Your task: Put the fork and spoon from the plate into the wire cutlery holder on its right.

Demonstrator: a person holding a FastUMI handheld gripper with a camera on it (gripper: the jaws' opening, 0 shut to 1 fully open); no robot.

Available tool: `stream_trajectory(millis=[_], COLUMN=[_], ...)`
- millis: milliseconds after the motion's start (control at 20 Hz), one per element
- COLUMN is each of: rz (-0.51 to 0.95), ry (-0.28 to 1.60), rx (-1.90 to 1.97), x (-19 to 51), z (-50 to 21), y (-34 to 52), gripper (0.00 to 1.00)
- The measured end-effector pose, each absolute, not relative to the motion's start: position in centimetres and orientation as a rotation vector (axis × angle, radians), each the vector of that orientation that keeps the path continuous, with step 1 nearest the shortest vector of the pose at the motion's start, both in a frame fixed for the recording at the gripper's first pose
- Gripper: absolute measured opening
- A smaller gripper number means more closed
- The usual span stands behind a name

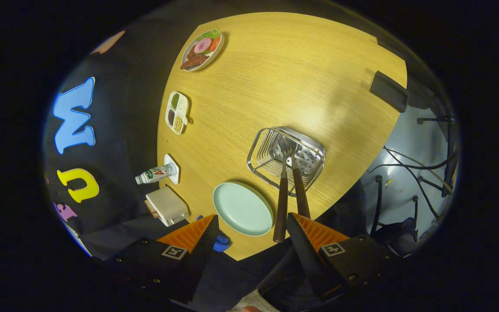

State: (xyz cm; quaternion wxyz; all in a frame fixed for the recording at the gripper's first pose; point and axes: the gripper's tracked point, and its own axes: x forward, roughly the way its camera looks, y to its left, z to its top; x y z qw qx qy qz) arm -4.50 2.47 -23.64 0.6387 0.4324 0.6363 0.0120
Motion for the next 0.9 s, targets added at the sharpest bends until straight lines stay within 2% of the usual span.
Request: stream_trajectory(millis=[400,900], rz=[0.004,-0.033], ry=[1.355,1.056], rx=[0.958,0.62], x=[-3.2,0.9], z=[-22.9,-20.0], y=[1.4,-1.7], gripper=[0.96,0.97])
